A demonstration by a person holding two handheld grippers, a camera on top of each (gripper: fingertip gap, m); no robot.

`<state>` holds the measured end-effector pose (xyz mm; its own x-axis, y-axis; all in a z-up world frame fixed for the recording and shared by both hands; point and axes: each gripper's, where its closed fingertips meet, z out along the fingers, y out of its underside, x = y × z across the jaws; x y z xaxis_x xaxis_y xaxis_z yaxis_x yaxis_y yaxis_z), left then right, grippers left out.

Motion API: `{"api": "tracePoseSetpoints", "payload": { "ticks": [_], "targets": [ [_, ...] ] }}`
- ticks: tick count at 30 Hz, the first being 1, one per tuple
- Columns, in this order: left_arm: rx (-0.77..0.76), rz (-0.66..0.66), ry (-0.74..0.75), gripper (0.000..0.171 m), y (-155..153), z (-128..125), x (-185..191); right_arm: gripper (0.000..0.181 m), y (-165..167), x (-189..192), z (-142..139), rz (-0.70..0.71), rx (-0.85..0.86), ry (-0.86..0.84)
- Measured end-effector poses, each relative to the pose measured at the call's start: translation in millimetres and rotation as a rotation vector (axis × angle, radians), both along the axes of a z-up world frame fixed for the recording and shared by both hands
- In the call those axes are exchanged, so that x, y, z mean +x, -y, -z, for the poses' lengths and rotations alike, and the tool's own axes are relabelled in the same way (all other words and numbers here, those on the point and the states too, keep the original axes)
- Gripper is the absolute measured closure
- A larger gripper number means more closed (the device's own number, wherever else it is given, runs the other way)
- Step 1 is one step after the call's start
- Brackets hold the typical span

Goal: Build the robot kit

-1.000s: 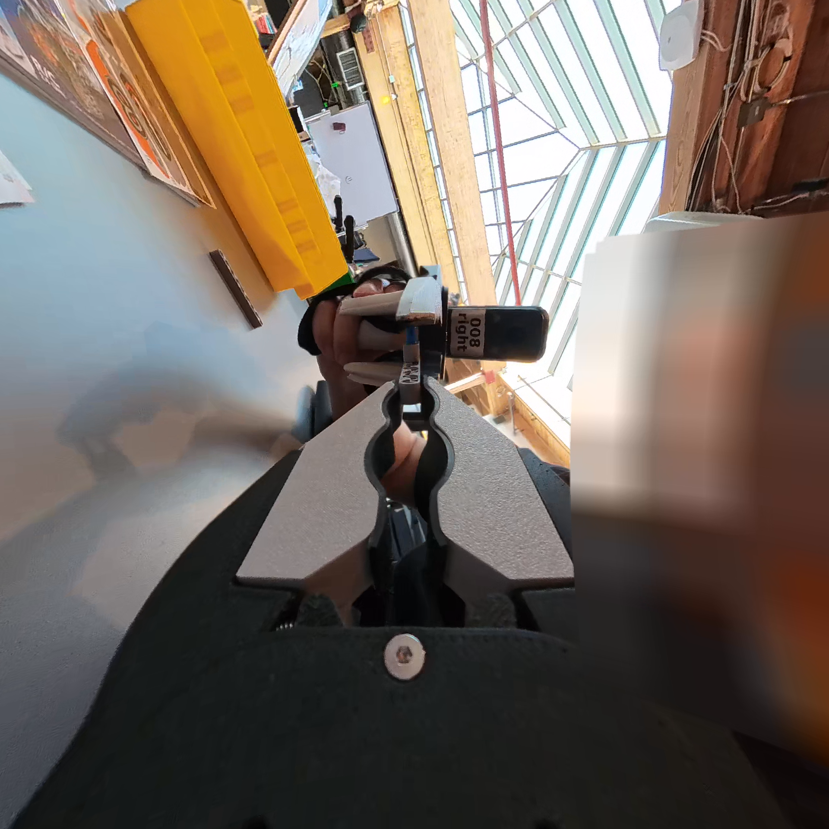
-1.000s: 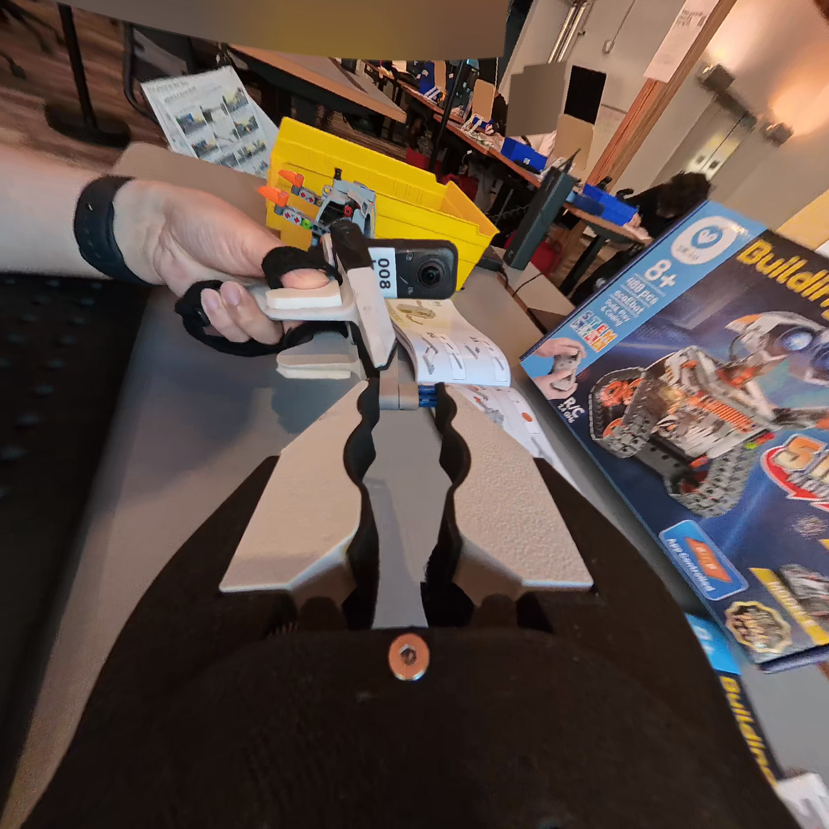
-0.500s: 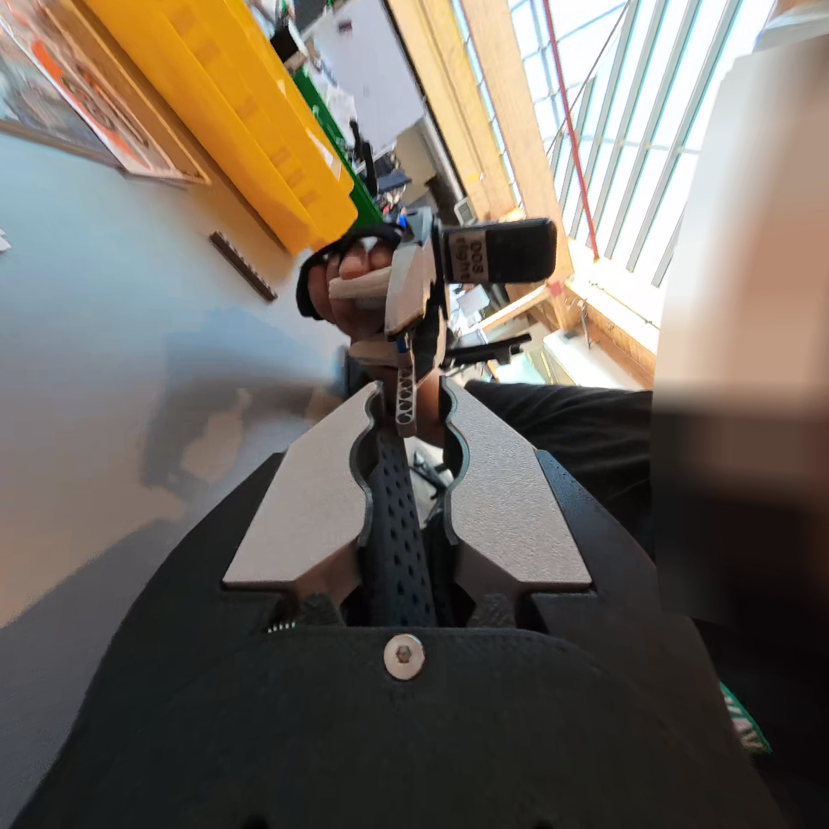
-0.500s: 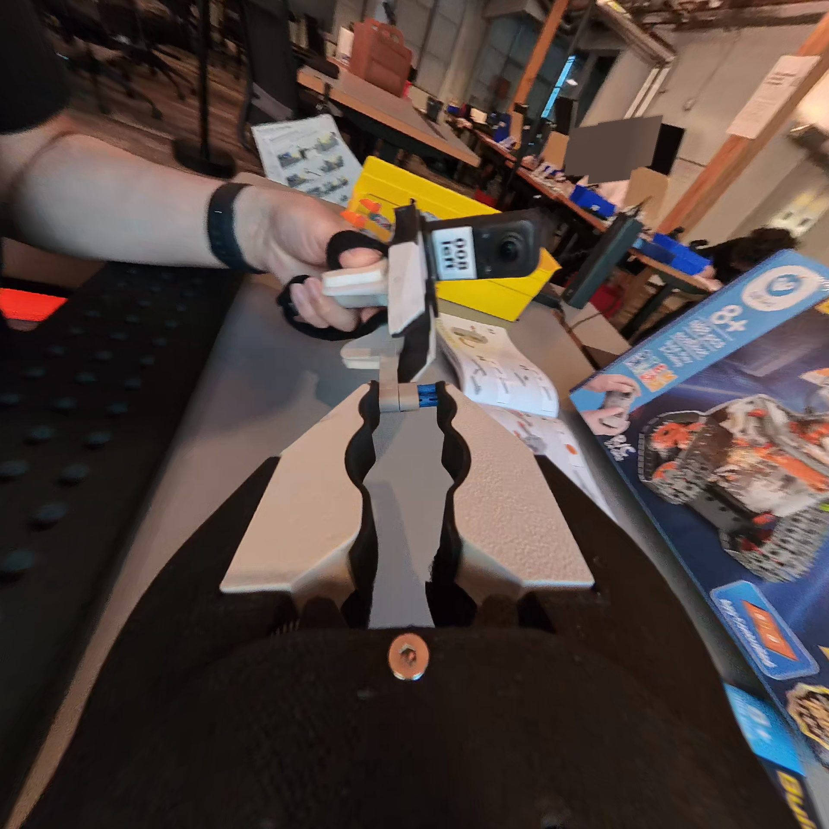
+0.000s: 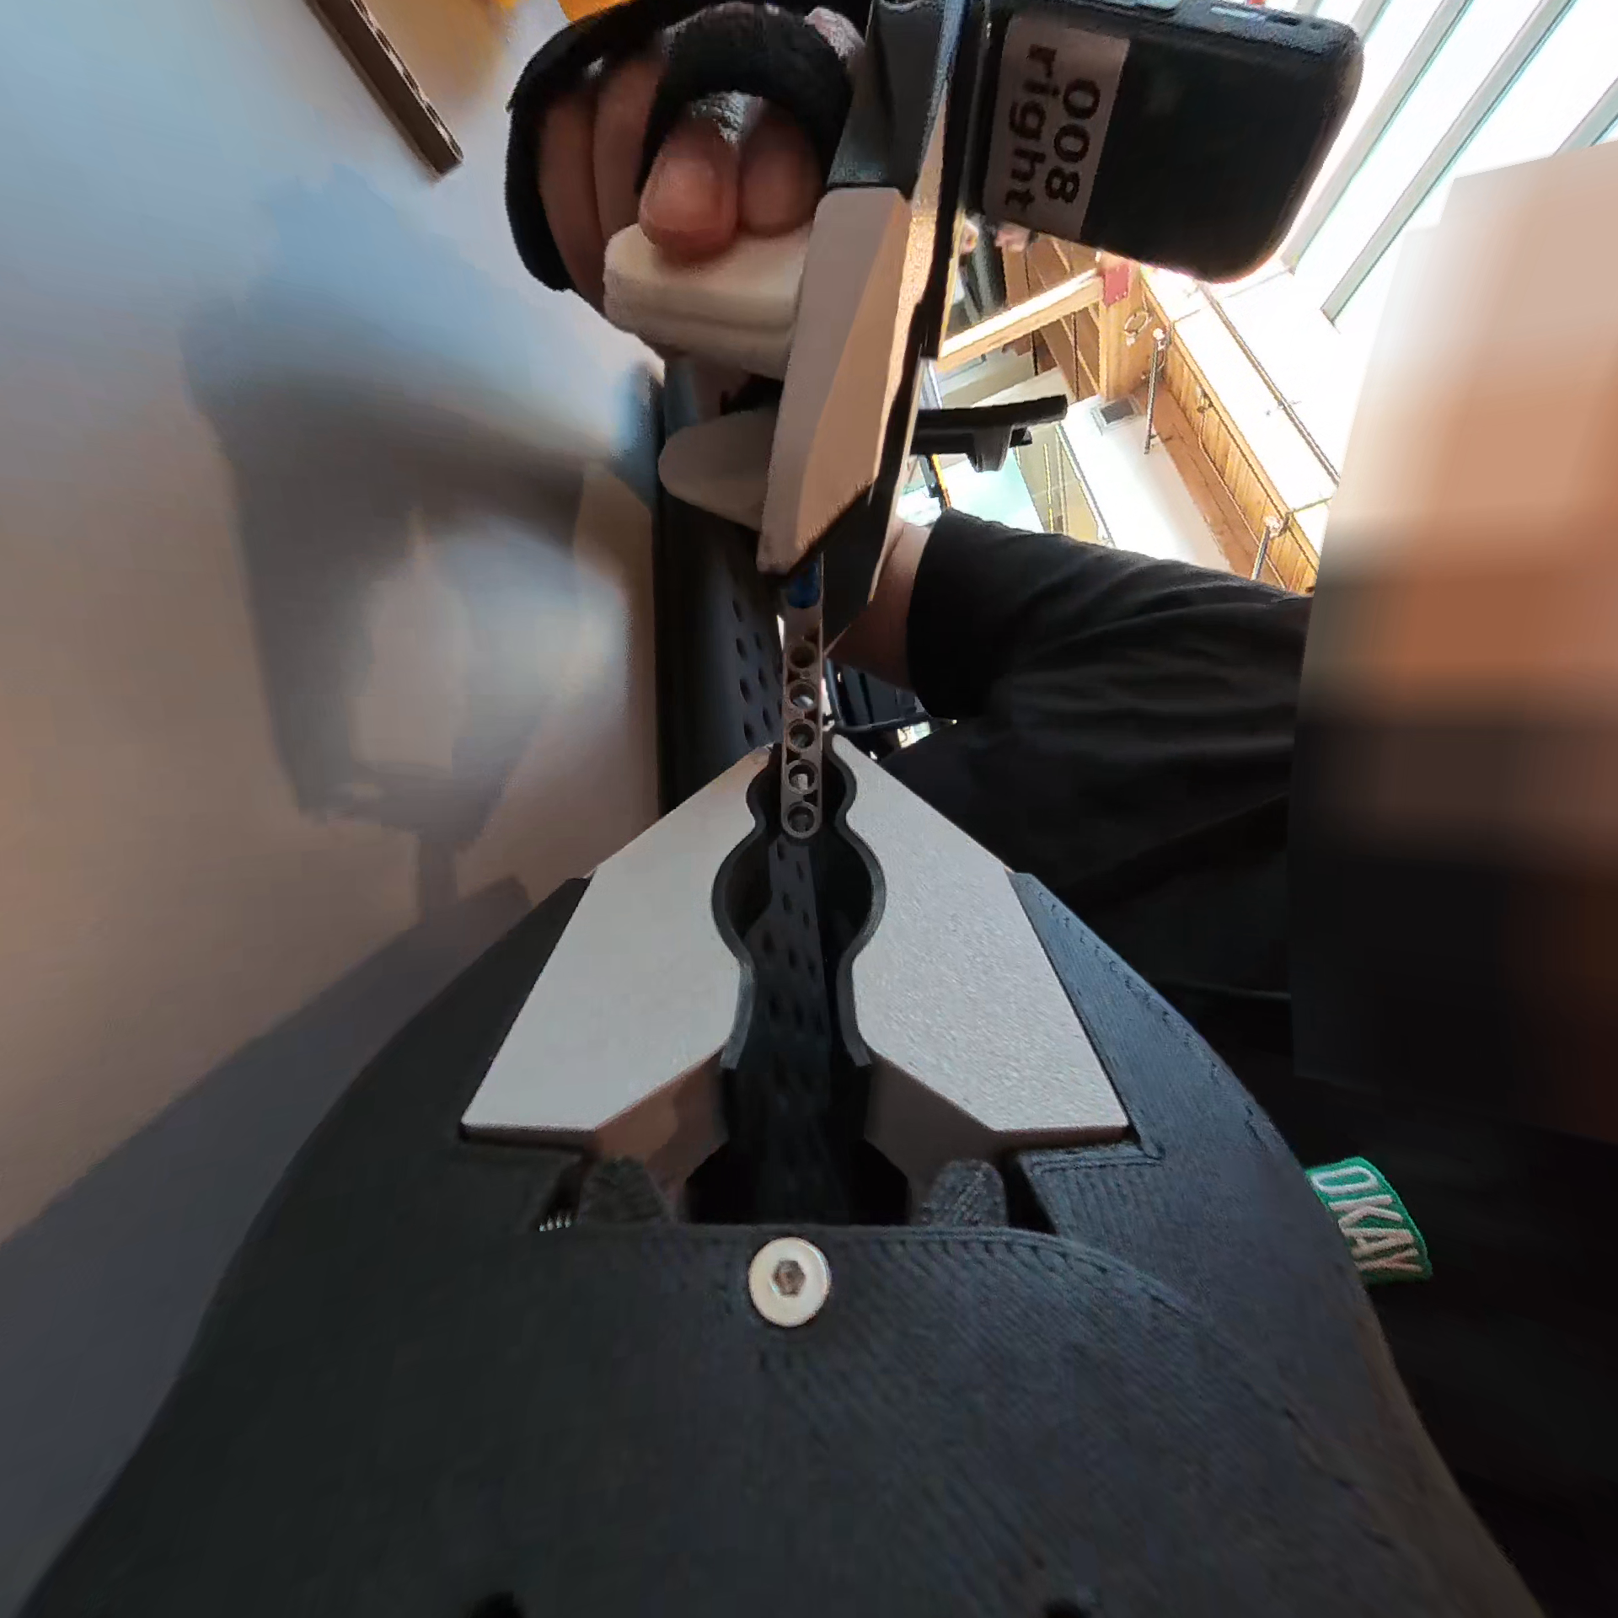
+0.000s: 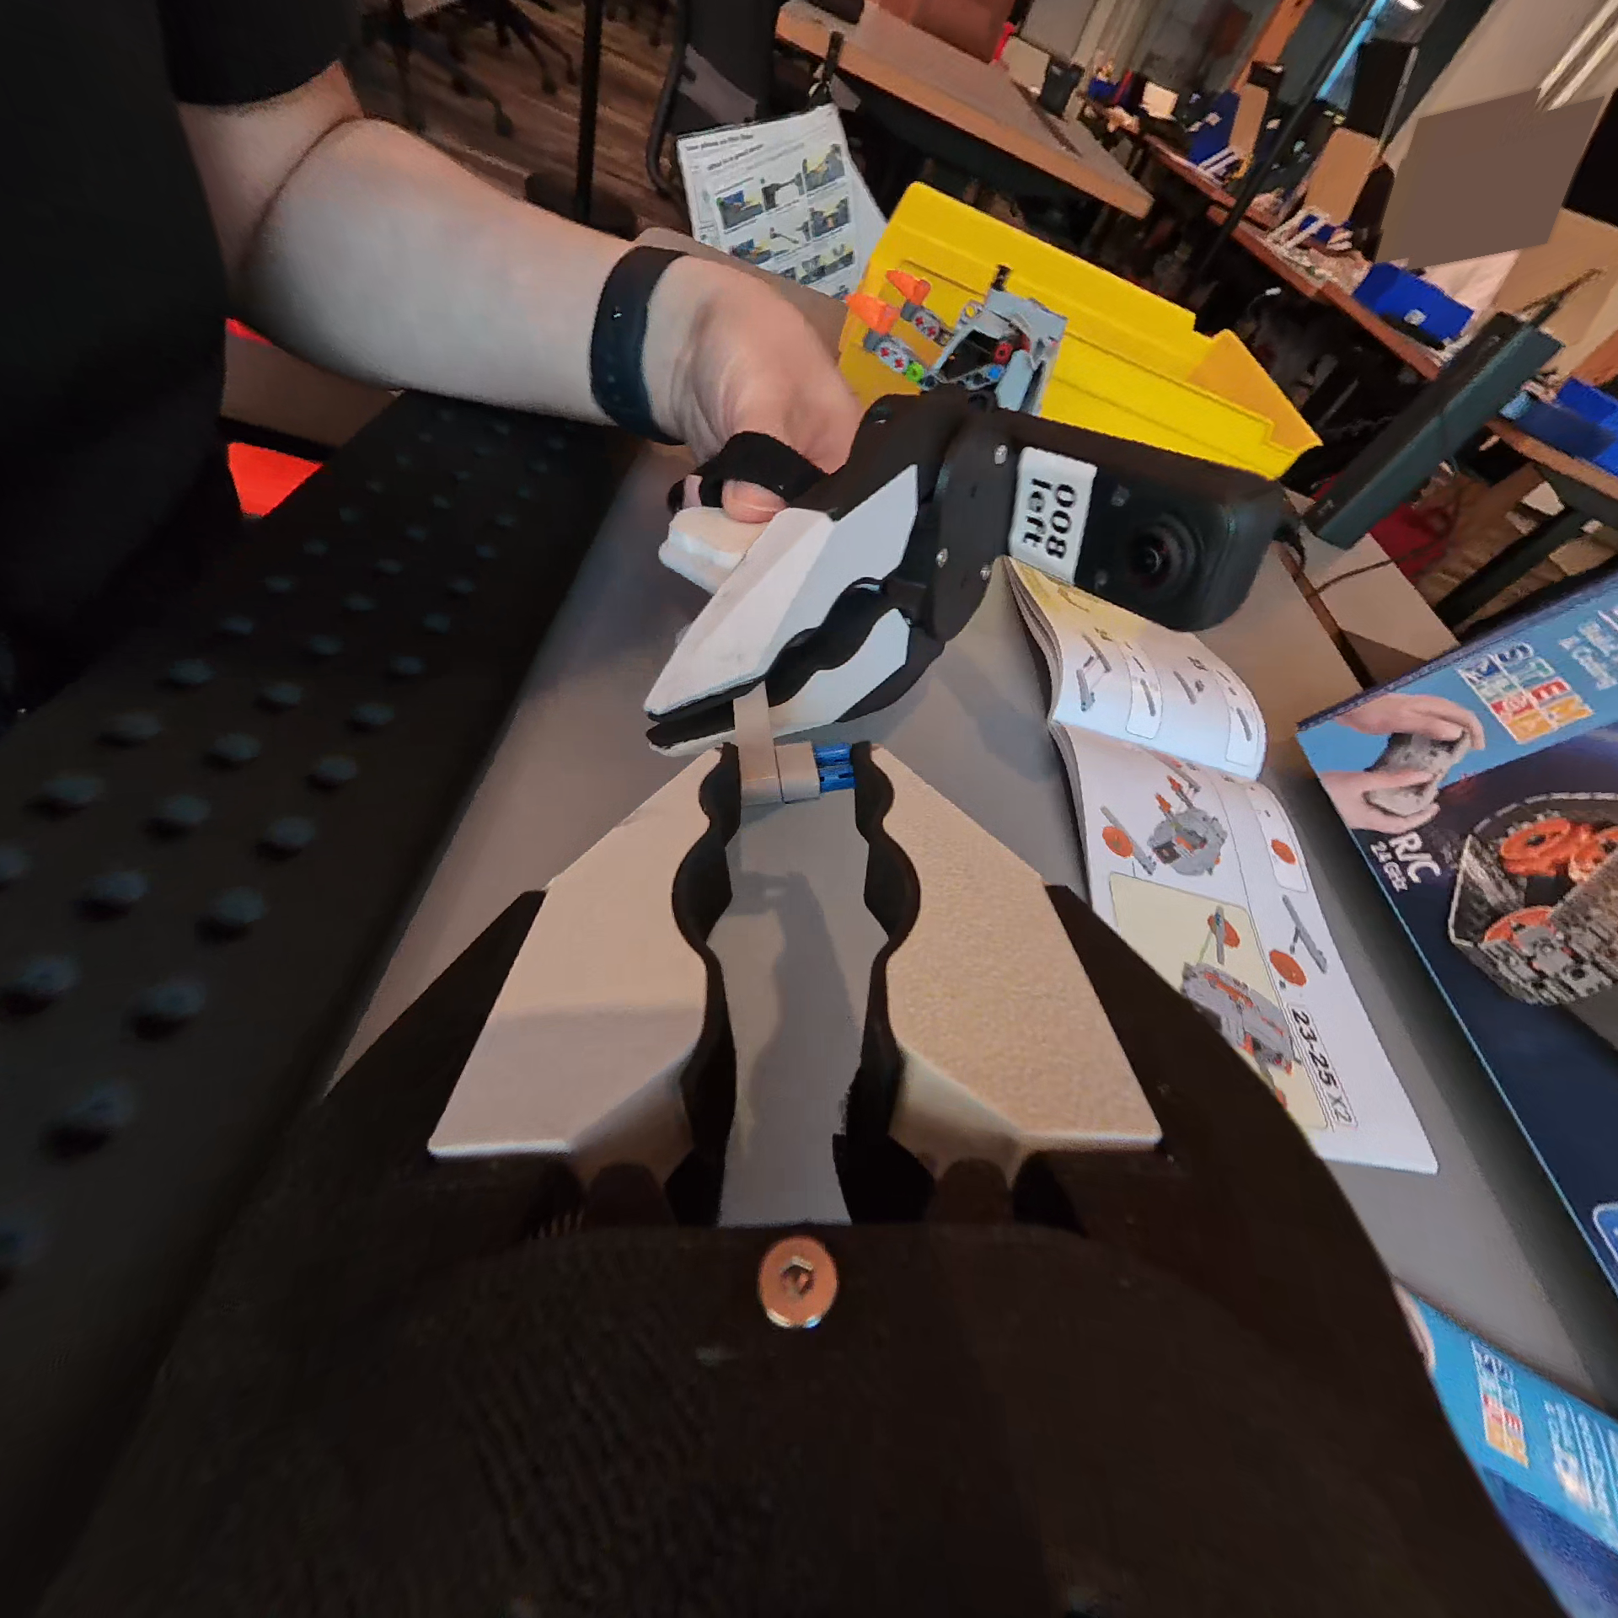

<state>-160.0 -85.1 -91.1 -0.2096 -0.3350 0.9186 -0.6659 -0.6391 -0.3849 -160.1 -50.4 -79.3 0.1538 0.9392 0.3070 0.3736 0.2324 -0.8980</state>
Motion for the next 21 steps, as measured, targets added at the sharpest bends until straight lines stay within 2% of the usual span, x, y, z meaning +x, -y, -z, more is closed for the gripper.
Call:
{"api": "tracePoseSetpoints", "payload": {
  "ticks": [6,11,14,16,18,21],
  "targets": [
    [0.015,-0.139,0.143,0.167,-28.6,-20.5,20.8,0.131,-38.3,25.5,-24.3,0.182,-0.062,-0.171],
    [0.101,-0.358,0.146,0.167,-92.1,-30.5,45.6,0.126,-90.9,77.5,-64.5,0.424,-0.254,-0.474],
    [0.05,-0.449,0.233,0.167,-127.0,-51.9,58.7,0.127,-119.1,99.0,-95.6,0.478,-0.397,-0.647],
    [0.08,-0.505,0.258,0.167,-146.4,-52.8,61.4,0.134,-131.1,98.6,-109.3,0.458,-0.476,-0.678],
    [0.1,-0.533,0.255,0.167,-153.9,-46.6,55.1,0.141,-142.8,91.0,-103.7,0.443,-0.575,-0.629],
    [0.129,-0.56,0.226,0.167,-154.6,-34.4,37.2,0.146,-156.5,76.3,-70.6,0.436,-0.698,-0.564]
  ]
}}
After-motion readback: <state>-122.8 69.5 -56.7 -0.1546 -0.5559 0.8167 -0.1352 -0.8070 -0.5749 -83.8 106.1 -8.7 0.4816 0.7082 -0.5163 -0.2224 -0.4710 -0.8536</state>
